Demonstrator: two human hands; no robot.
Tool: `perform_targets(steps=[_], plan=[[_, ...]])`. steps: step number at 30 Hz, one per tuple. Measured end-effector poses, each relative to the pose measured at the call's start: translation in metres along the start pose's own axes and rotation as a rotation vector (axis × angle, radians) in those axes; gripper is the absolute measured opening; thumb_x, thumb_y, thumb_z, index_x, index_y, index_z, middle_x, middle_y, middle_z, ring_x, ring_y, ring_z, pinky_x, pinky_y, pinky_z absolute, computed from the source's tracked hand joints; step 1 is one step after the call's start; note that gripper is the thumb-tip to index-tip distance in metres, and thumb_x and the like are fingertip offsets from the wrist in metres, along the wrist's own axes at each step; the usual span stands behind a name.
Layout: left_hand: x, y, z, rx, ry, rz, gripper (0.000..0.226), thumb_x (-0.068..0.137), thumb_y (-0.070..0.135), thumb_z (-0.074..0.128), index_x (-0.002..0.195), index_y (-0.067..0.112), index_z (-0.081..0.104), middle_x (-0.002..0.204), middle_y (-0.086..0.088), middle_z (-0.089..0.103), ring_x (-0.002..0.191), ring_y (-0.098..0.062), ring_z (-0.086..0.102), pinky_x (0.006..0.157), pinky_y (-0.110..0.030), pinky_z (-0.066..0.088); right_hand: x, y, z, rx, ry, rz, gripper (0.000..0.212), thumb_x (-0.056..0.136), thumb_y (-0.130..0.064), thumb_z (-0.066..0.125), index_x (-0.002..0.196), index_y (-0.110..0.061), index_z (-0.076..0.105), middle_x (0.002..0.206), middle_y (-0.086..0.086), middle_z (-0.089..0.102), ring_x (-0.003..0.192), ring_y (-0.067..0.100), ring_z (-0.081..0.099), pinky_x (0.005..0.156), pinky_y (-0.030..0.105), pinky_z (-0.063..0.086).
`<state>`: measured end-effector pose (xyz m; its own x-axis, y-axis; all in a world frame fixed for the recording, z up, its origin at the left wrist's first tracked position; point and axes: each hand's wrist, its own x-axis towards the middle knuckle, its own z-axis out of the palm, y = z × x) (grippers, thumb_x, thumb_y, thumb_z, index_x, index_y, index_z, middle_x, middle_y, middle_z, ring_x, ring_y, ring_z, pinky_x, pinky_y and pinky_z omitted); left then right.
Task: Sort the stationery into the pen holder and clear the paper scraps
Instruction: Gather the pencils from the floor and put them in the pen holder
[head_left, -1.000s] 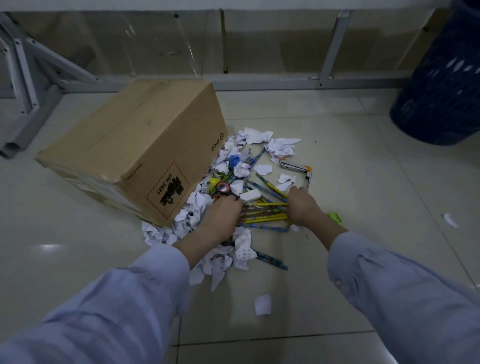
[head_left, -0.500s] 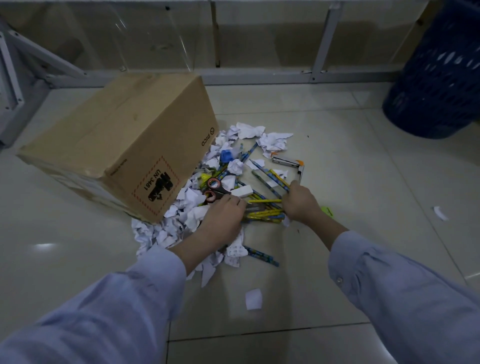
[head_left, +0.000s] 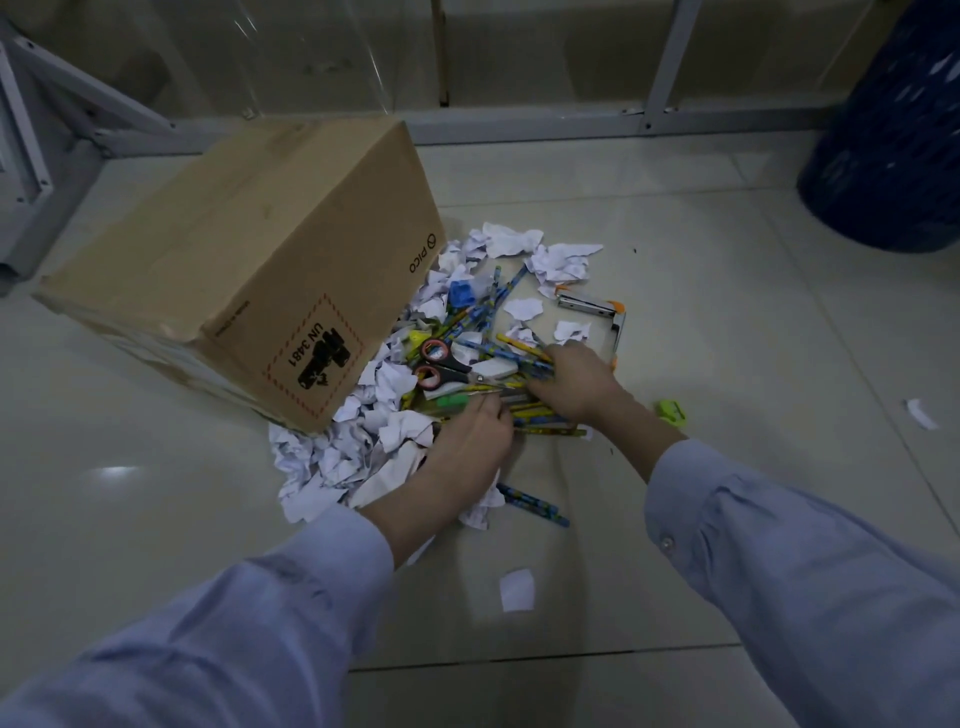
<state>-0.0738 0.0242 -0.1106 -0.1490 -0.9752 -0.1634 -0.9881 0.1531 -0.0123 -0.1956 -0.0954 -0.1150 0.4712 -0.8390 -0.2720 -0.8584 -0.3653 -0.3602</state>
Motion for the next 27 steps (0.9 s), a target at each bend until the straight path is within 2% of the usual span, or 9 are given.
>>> perform_targets(steps=[3, 7, 10, 14, 18, 21, 24, 26, 27], plan=[[0.001, 0.001, 0.004, 0.028, 0.033, 0.0, 0.043, 0.095, -0.001, 0.035, 0.138, -0.002, 0.034, 0.134, -0.02, 0.039, 0.124, -0.032, 0.036, 0.101, -0.036, 0.035, 0.006, -0.007, -0.002, -0.039, 0.023, 0.016, 0.038, 0.091, -0.044, 0.052, 0.105, -0.009, 0.056, 0.104, 0.015, 0.051, 0.094, 0.031, 0.053, 0.08, 0.041, 0.049], [0.004, 0.006, 0.005, 0.035, 0.032, -0.019, 0.045, 0.096, 0.0, 0.032, 0.14, -0.005, 0.028, 0.136, -0.021, 0.036, 0.125, -0.034, 0.035, 0.1, -0.037, 0.037, 0.013, -0.014, -0.008, -0.081, 0.005, 0.069, 0.042, 0.087, -0.054, 0.056, 0.085, -0.012, 0.053, 0.081, 0.007, 0.053, 0.085, 0.029, 0.058, 0.074, 0.041, 0.052], [0.01, 0.007, 0.006, 0.038, 0.019, -0.028, 0.039, 0.096, 0.004, 0.031, 0.134, -0.003, 0.036, 0.131, -0.021, 0.041, 0.123, -0.033, 0.039, 0.099, -0.038, 0.039, 0.017, -0.016, -0.012, -0.049, 0.002, 0.107, 0.047, 0.081, -0.057, 0.064, 0.071, -0.014, 0.047, 0.066, 0.002, 0.044, 0.076, 0.027, 0.055, 0.067, 0.038, 0.05], [0.014, 0.007, 0.009, 0.031, -0.035, -0.002, 0.034, 0.097, 0.01, 0.031, 0.128, 0.001, 0.04, 0.128, -0.02, 0.045, 0.121, -0.034, 0.041, 0.097, -0.042, 0.039, 0.02, -0.019, -0.013, 0.023, -0.002, 0.133, 0.057, 0.071, -0.058, 0.073, 0.059, -0.016, 0.036, 0.059, 0.003, 0.041, 0.055, 0.019, 0.044, 0.049, 0.028, 0.034], [0.015, 0.003, 0.013, 0.025, -0.037, 0.043, 0.033, 0.098, 0.018, 0.03, 0.126, 0.004, 0.04, 0.127, -0.018, 0.045, 0.119, -0.034, 0.041, 0.091, -0.043, 0.043, 0.018, -0.022, -0.015, -0.025, -0.016, 0.085, 0.063, 0.065, -0.067, 0.072, 0.06, -0.015, 0.036, 0.063, 0.004, 0.041, 0.057, 0.018, 0.042, 0.049, 0.03, 0.033], [0.015, -0.002, 0.014, 0.051, -0.017, 0.098, 0.031, 0.098, 0.018, 0.031, 0.125, 0.005, 0.041, 0.127, -0.017, 0.044, 0.119, -0.033, 0.041, 0.088, -0.042, 0.043, 0.016, -0.024, -0.016, -0.123, -0.038, 0.036, 0.054, 0.076, -0.056, 0.07, 0.064, -0.015, 0.036, 0.067, 0.004, 0.043, 0.07, 0.025, 0.05, 0.059, 0.033, 0.04], [0.015, -0.004, 0.01, 0.077, -0.021, 0.138, 0.033, 0.098, 0.016, 0.032, 0.129, 0.007, 0.04, 0.132, -0.016, 0.043, 0.122, -0.032, 0.04, 0.089, -0.04, 0.042, 0.014, -0.026, -0.017, -0.188, -0.056, 0.007, 0.035, 0.085, -0.042, 0.067, 0.084, -0.011, 0.051, 0.083, 0.009, 0.054, 0.074, 0.026, 0.05, 0.065, 0.033, 0.043], [0.015, -0.005, 0.004, 0.082, -0.034, 0.172, 0.036, 0.097, 0.015, 0.034, 0.132, 0.008, 0.038, 0.133, -0.014, 0.045, 0.123, -0.031, 0.041, 0.092, -0.039, 0.04, 0.014, -0.027, -0.018, -0.209, -0.088, -0.01, 0.028, 0.088, -0.035, 0.065, 0.095, -0.009, 0.057, 0.086, 0.01, 0.053, 0.076, 0.027, 0.05, 0.067, 0.034, 0.043], [0.015, -0.006, 0.0, 0.073, -0.04, 0.189, 0.038, 0.095, 0.015, 0.038, 0.133, 0.009, 0.037, 0.133, -0.014, 0.046, 0.123, -0.031, 0.042, 0.093, -0.039, 0.039, 0.013, -0.028, -0.019, -0.216, -0.114, -0.015, 0.026, 0.089, -0.032, 0.063, 0.095, -0.008, 0.055, 0.085, 0.01, 0.051, 0.076, 0.026, 0.05, 0.067, 0.034, 0.043]])
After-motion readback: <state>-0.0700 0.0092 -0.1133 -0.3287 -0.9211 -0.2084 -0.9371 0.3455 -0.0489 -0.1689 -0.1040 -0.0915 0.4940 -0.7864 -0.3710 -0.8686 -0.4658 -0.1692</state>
